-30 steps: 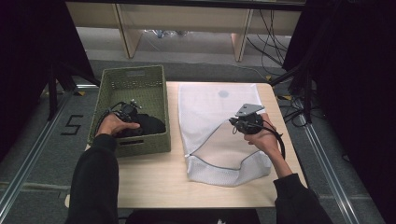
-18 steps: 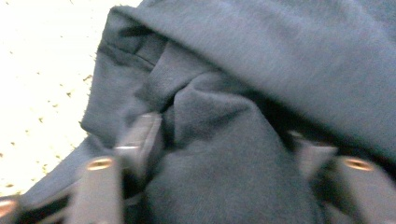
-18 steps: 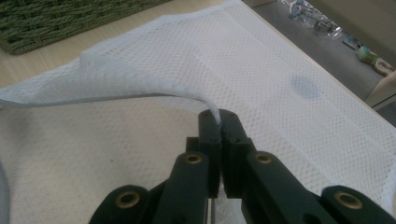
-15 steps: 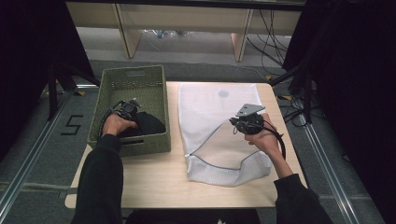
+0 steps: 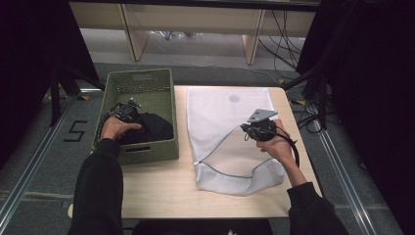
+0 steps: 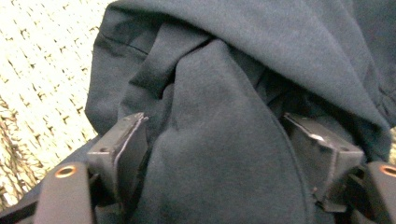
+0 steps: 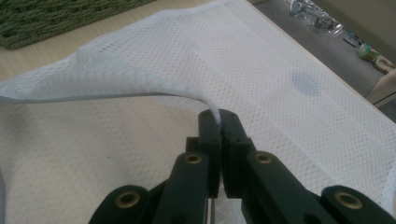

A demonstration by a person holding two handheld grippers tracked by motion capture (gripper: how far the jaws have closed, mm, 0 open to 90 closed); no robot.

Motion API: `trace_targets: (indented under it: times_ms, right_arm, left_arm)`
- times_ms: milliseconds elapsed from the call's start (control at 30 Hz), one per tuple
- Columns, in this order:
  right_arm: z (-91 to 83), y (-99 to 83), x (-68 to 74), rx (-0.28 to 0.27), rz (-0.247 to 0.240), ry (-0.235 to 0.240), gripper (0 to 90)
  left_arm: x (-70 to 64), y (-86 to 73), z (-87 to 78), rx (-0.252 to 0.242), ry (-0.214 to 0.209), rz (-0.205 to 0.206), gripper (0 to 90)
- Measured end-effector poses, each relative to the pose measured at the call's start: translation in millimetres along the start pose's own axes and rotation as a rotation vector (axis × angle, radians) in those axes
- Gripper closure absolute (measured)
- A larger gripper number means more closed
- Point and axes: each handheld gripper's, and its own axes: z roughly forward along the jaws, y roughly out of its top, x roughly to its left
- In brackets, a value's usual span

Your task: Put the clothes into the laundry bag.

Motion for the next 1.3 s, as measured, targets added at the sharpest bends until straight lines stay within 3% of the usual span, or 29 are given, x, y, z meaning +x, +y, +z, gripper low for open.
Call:
trace_targets:
  times_ms: [33, 133, 167, 233, 267, 333, 367, 500, 633, 700, 767, 833, 1000, 1067, 1200, 1267, 1300]
  right_arm:
    - [0.0, 0.1, 0.4, 0.000, -0.005, 0.002, 89.6]
    - [0.6, 0.8, 0.9, -0.007, -0.003, -0.003, 89.6]
    - [1.0, 1.1, 0.0, -0.010, -0.026, 0.005, 89.6]
    - [0.1, 0.5, 1.7, 0.002, -0.010, 0.002, 89.6]
    - [0.3, 0.3, 0.1, -0.010, -0.022, -0.002, 89.6]
    - [-1.2, -0.1, -0.2, 0.001, 0.004, 0.002, 89.6]
    - [-0.6, -0.5, -0.9, -0.006, 0.004, 0.002, 89.6]
    - [-1.2, -0.7, -0.2, -0.006, 0.006, -0.001, 89.6]
    - [-2.4, -0.1, 1.1, -0.003, 0.010, 0.000, 89.6]
    - [-1.8, 0.3, -0.6, -0.010, -0.012, -0.005, 89.6]
    - [-2.6, 0.3, 1.6, 0.001, 0.019, -0.002, 89.6]
    - [-1.3, 0.0, 0.1, -0.006, -0.011, -0.004, 89.6]
    - [-1.7, -0.7, 0.3, 0.000, 0.020, 0.004, 89.6]
    - [-1.5, -0.8, -1.1, -0.008, 0.011, 0.000, 89.6]
    - [-2.8, -0.6, -2.8, -0.013, -0.002, 0.007, 89.6]
    - [-3.8, -0.8, -2.3, -0.006, 0.018, 0.002, 89.7]
    - [-3.8, -0.8, -2.3, -0.010, 0.025, -0.005, 89.6]
  left_arm:
    - [-0.4, 0.0, 1.3, 0.006, 0.012, 0.017, 21.8]
    - [1.5, -3.1, 15.0, 0.006, 0.025, 0.013, 15.1]
    - [2.7, -4.8, 19.8, -0.012, 0.015, -0.015, 14.3]
    - [0.8, -5.8, 23.0, -0.013, -0.002, -0.076, 10.3]
    - [0.2, -5.6, 23.1, -0.011, 0.000, -0.074, 9.7]
    - [0.4, -6.3, 23.0, -0.012, -0.001, -0.067, 9.7]
    - [4.9, -5.3, 21.3, 0.013, 0.004, -0.012, 9.6]
    - [5.9, -10.9, 24.6, -0.031, 0.000, -0.049, 10.4]
    - [6.0, -12.2, 20.1, -0.048, 0.025, -0.060, 29.9]
    - [3.3, -9.8, 18.0, -0.046, 0.030, -0.042, 45.9]
    - [0.8, -8.1, 17.6, -0.041, 0.036, -0.019, 51.9]
    - [1.8, -6.9, 15.3, -0.036, 0.025, -0.036, 58.3]
    - [4.7, -7.7, 10.7, -0.064, 0.002, -0.067, 65.7]
    - [6.2, -7.4, 6.0, -0.083, -0.008, -0.085, 67.8]
    - [7.5, -5.9, -6.1, -0.141, -0.039, -0.109, 69.9]
    - [5.4, -5.1, -13.9, -0.183, -0.054, -0.144, 70.3]
    - [7.0, -4.0, -19.6, -0.196, -0.067, -0.117, 70.4]
